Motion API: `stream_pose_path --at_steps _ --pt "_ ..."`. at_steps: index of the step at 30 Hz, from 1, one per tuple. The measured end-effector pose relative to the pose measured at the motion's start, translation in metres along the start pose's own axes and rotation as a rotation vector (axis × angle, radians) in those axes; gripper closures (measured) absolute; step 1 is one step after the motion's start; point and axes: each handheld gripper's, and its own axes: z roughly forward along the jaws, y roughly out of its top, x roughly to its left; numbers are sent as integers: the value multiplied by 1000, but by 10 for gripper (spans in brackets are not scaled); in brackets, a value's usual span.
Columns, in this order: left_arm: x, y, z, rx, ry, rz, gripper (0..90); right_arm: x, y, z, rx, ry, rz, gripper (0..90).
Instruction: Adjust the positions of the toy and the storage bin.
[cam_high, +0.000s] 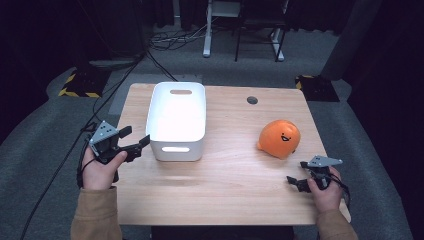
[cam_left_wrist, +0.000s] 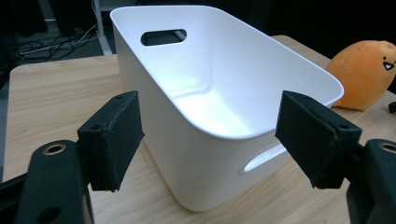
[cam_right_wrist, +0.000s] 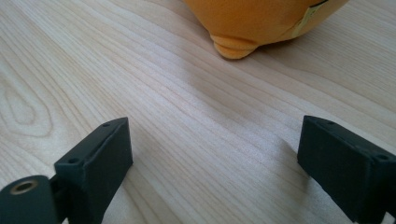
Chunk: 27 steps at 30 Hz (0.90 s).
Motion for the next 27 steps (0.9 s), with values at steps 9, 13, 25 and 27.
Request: stream_pose_path --at_steps 9,13,25,27 --pt "2 5 25 -2 5 -17 277 0 0 0 1 1 -2 103" --pt "8 2 35 -7 1 -49 324 0 0 0 -1 0 1 103" --pt "14 -9 54 20 12 -18 454 0 0 0 -1 0 2 103" --pt "15 -10 56 42 13 -13 458 0 0 0 -1 0 1 103"
